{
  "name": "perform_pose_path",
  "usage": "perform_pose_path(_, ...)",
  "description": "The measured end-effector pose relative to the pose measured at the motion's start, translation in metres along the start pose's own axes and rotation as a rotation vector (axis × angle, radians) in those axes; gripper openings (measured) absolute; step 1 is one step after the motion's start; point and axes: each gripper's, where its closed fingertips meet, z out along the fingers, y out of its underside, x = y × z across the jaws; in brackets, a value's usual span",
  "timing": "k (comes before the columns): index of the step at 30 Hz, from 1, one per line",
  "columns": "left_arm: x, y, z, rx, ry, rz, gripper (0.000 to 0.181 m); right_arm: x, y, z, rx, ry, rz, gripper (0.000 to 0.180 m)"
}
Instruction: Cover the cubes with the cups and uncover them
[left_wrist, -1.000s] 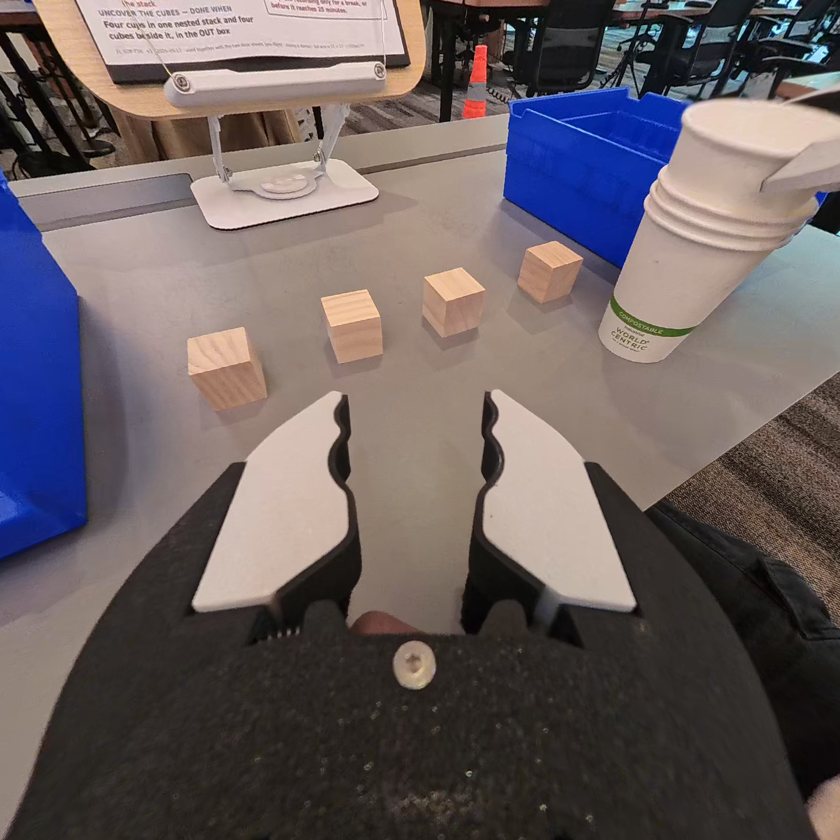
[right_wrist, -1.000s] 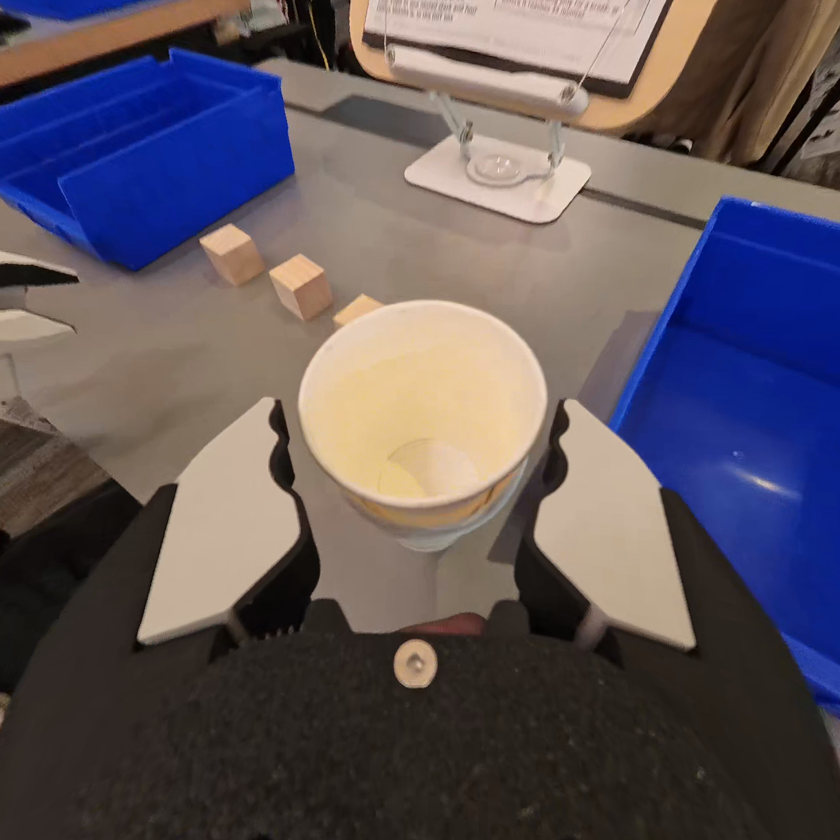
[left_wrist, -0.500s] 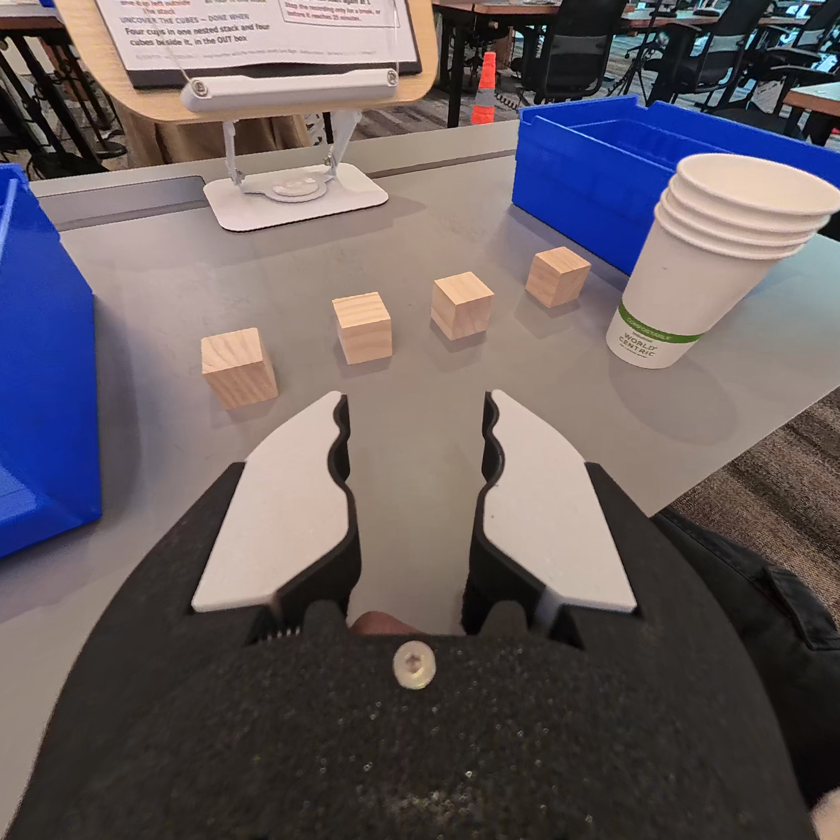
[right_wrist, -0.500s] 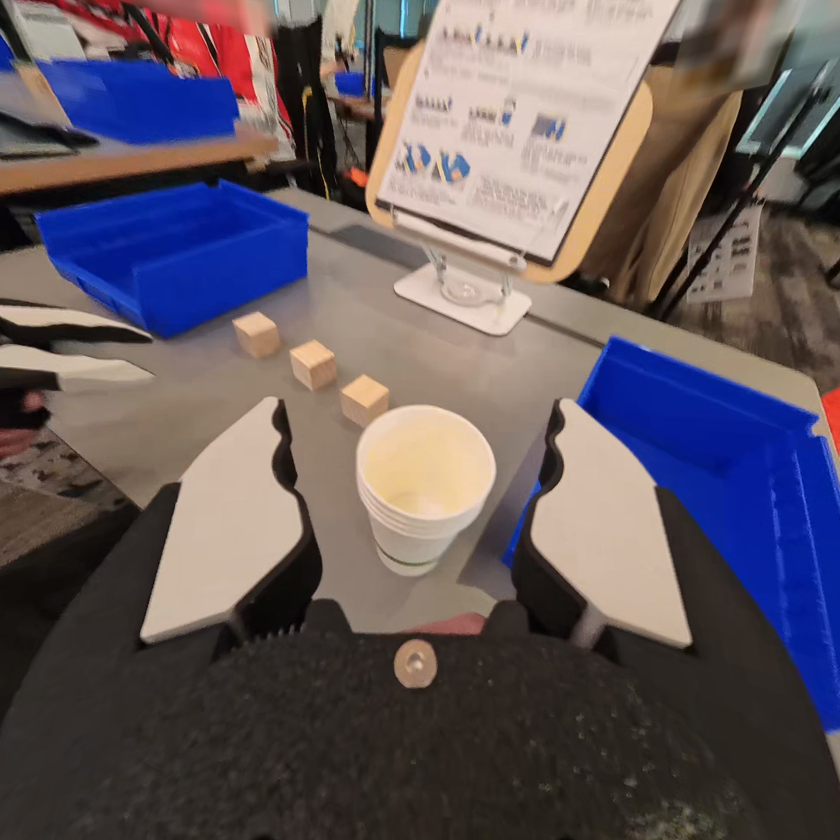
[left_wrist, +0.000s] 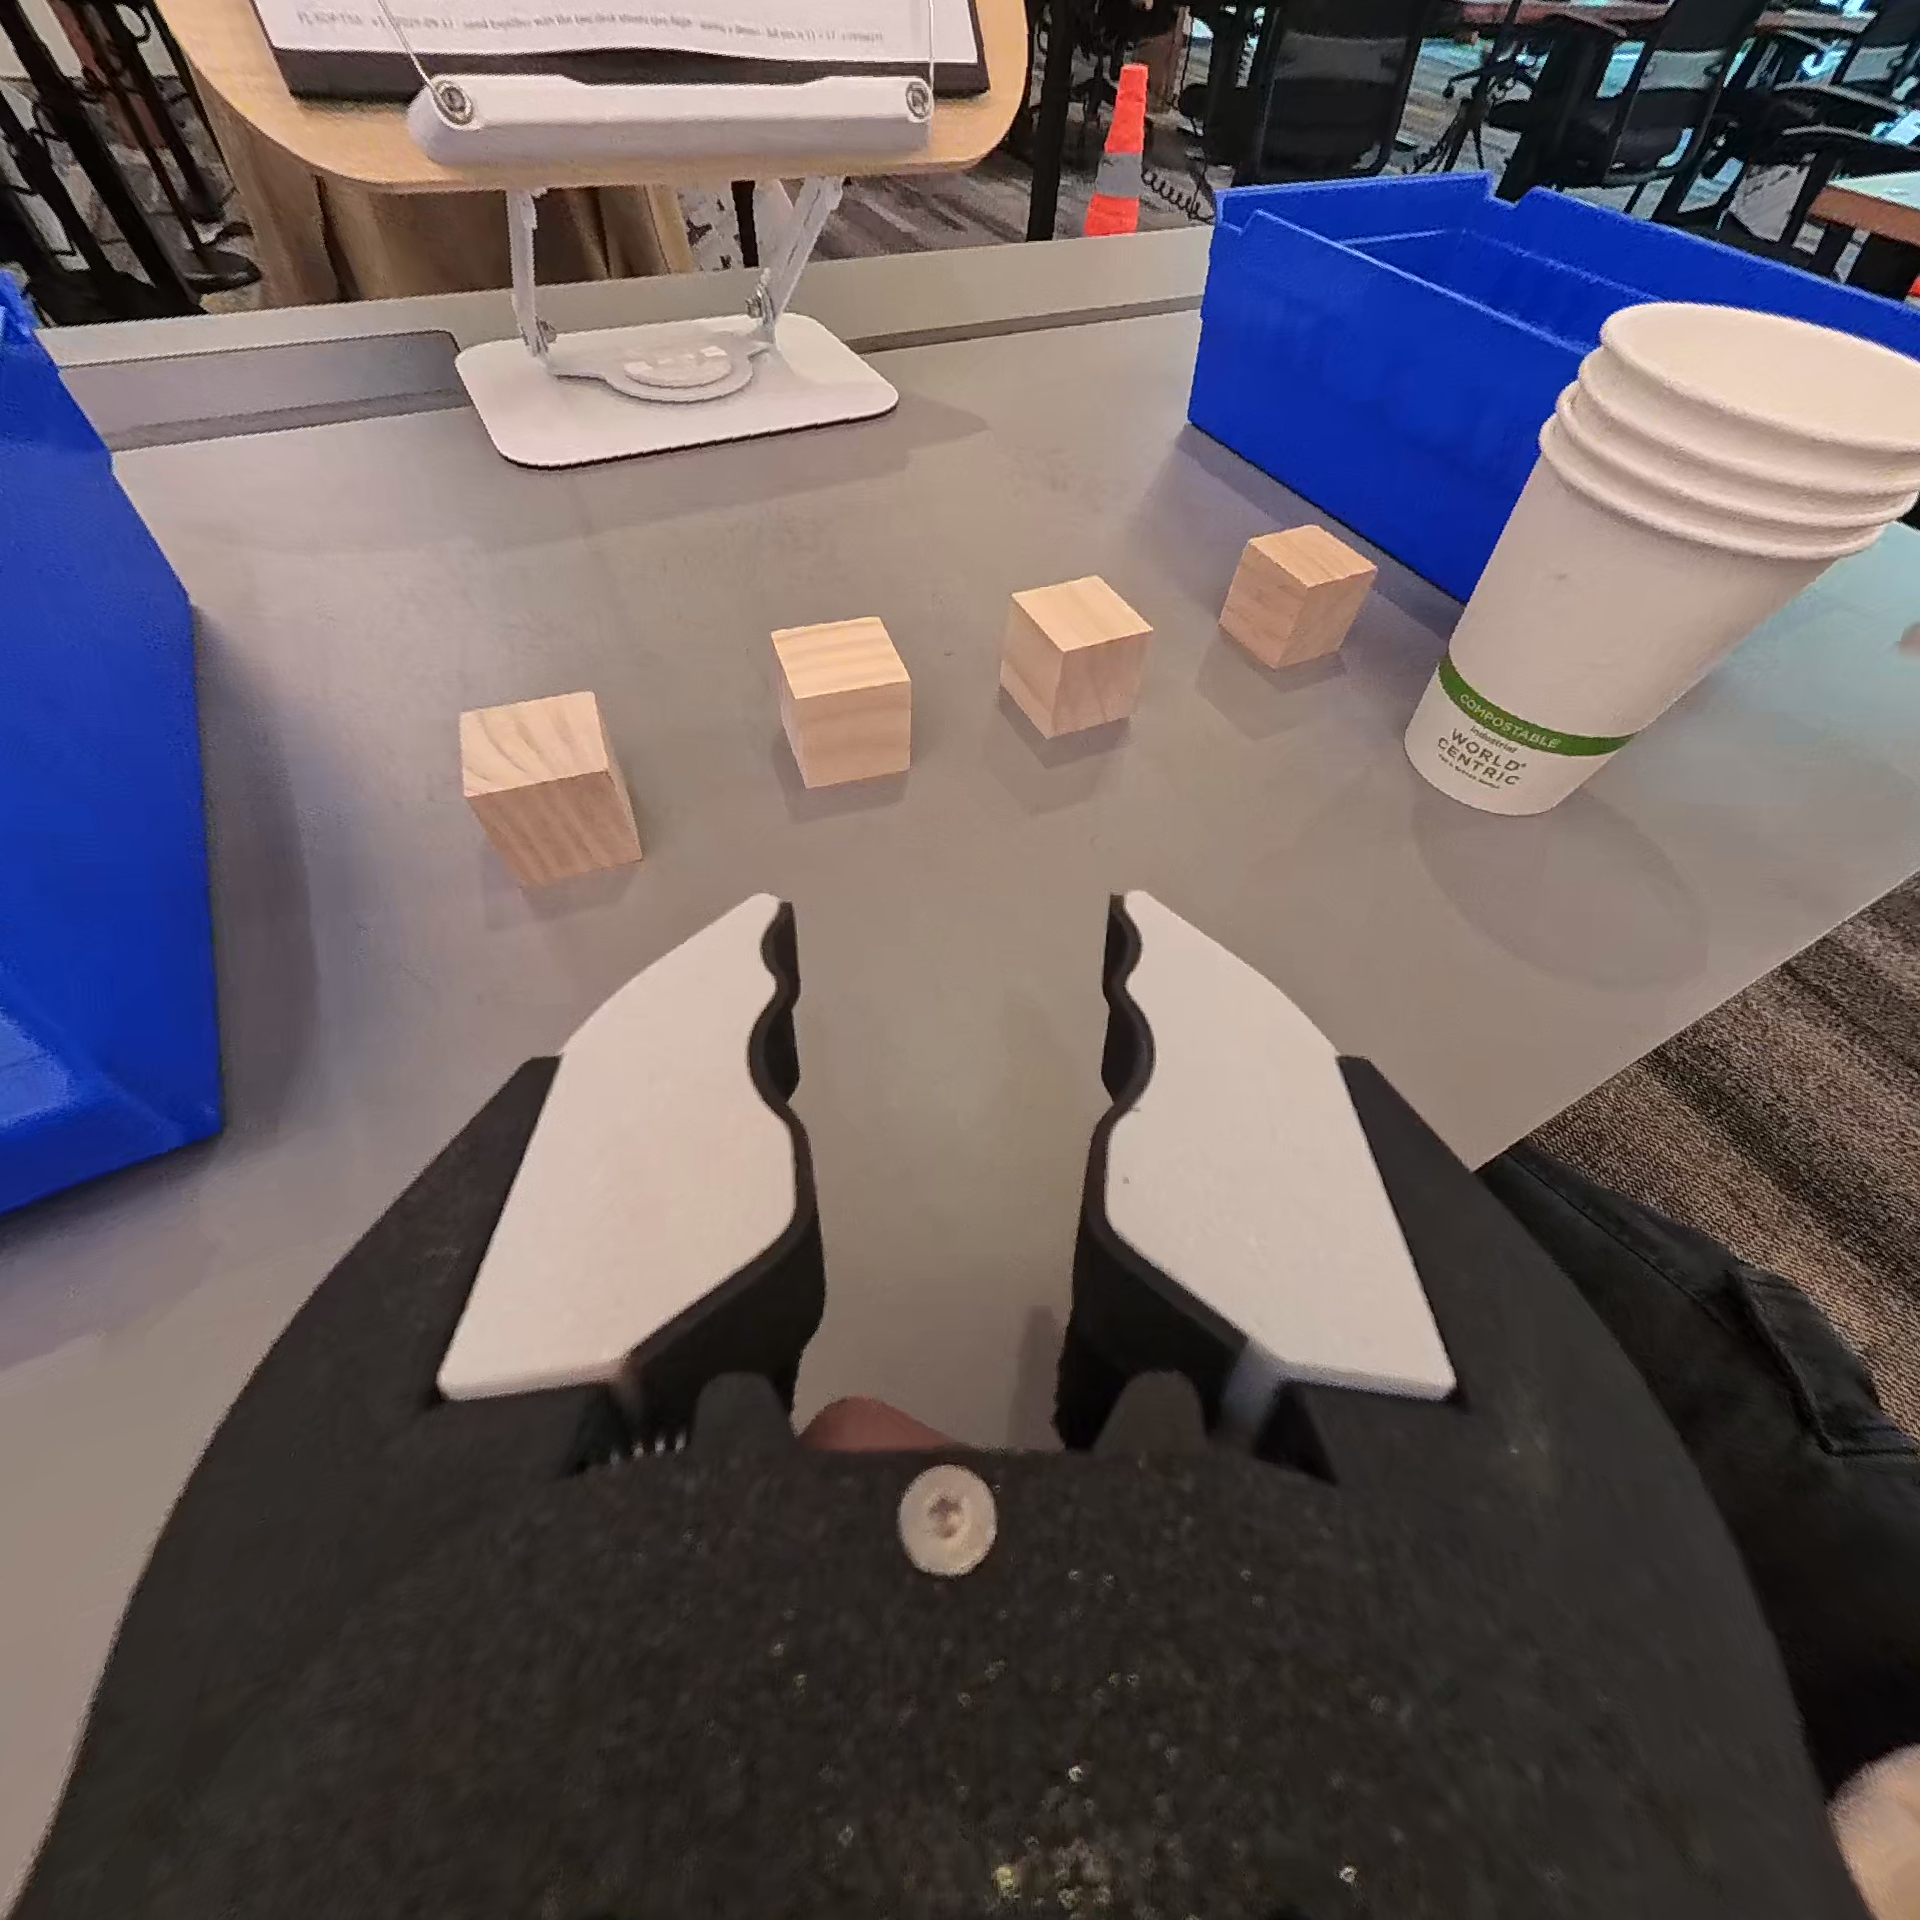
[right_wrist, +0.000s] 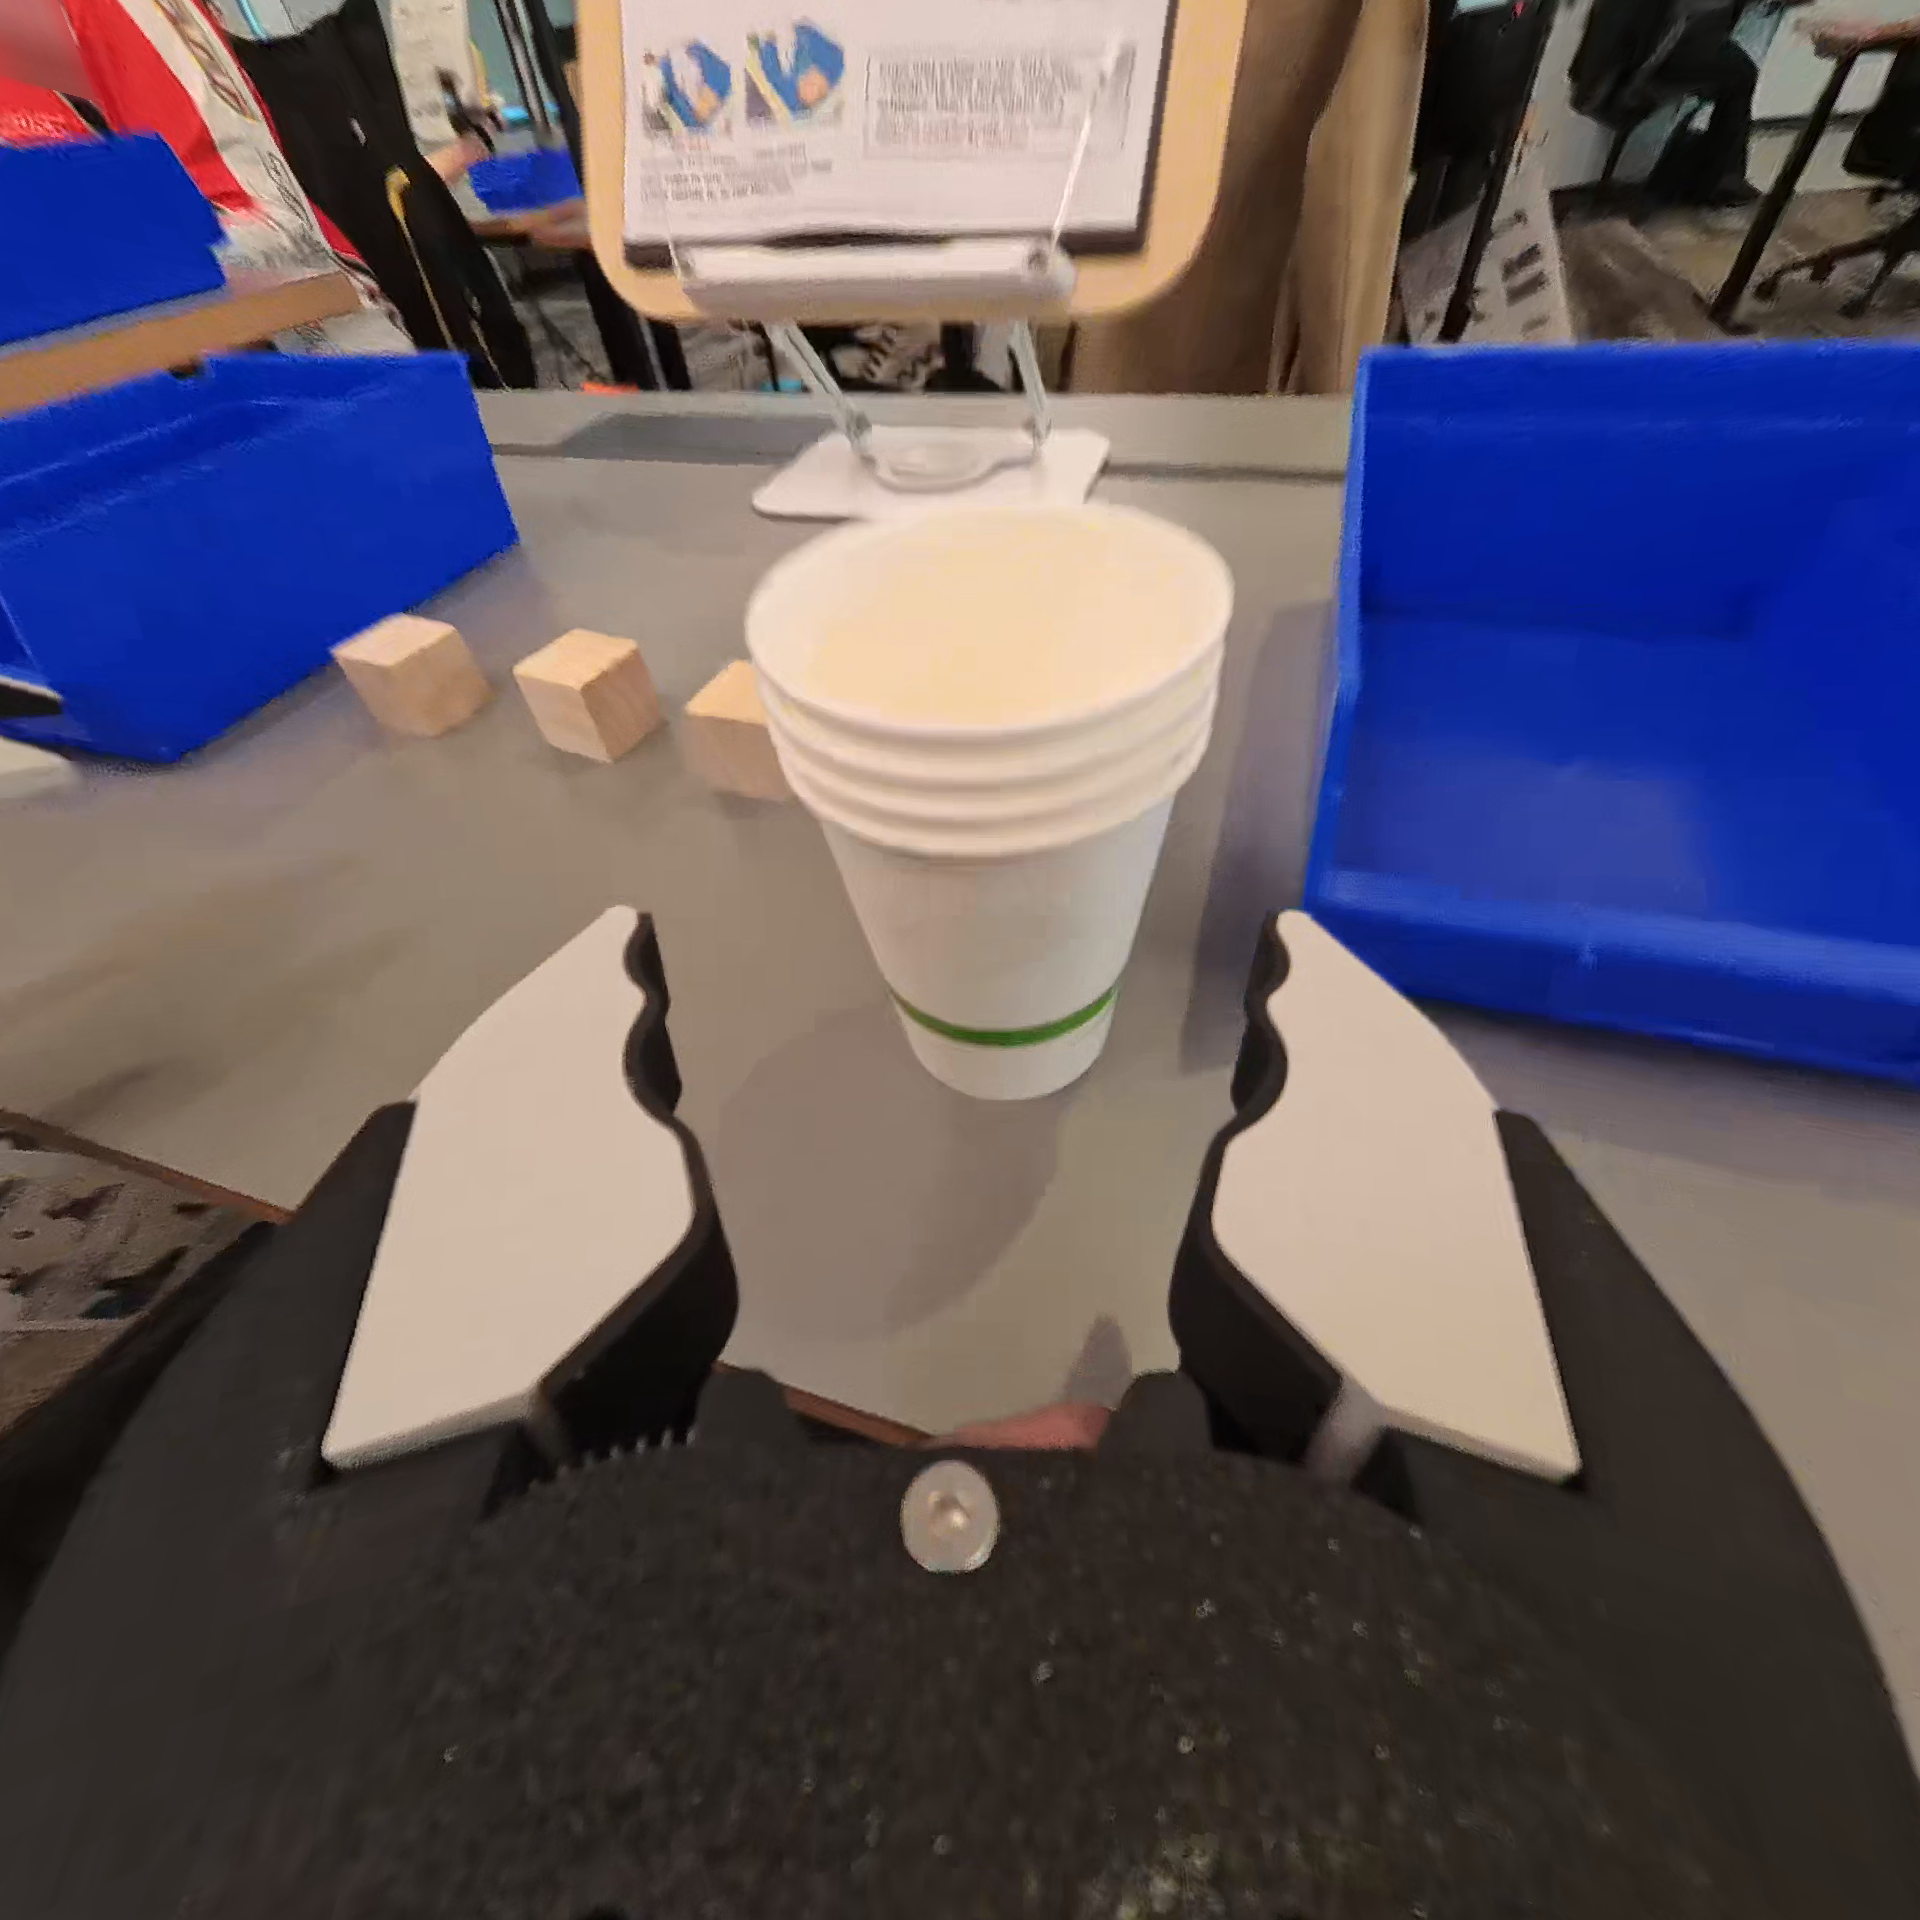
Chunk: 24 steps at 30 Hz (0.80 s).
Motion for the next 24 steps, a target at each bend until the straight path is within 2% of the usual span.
perform_pose_path(3, 0.005, 0.000, 0.003, -0.004, 0.018, 0.003, 0.056, 0.007, 0.013, 0.022, -0.011, 0.085, -0.057, 0.105)
perform_pose_path(9, 0.012, -0.003, 0.003, 0.003, 0.030, 0.040, 0.057, 0.015, 0.013, 0.060, -0.062, 0.126, -0.012, 0.104)
perform_pose_path(12, 0.012, -0.003, 0.002, 0.007, 0.026, 0.047, 0.056, 0.015, 0.016, 0.069, -0.090, 0.114, 0.005, 0.091)
perform_pose_path(18, 0.011, 0.003, 0.006, -0.011, 0.031, 0.043, 0.056, 0.018, 0.014, 0.060, -0.054, 0.114, 0.022, 0.090)
perform_pose_path(24, 0.014, 0.006, 0.008, -0.022, 0.037, 0.051, 0.056, 0.023, 0.006, 0.016, 0.008, 0.100, 0.030, 0.089)
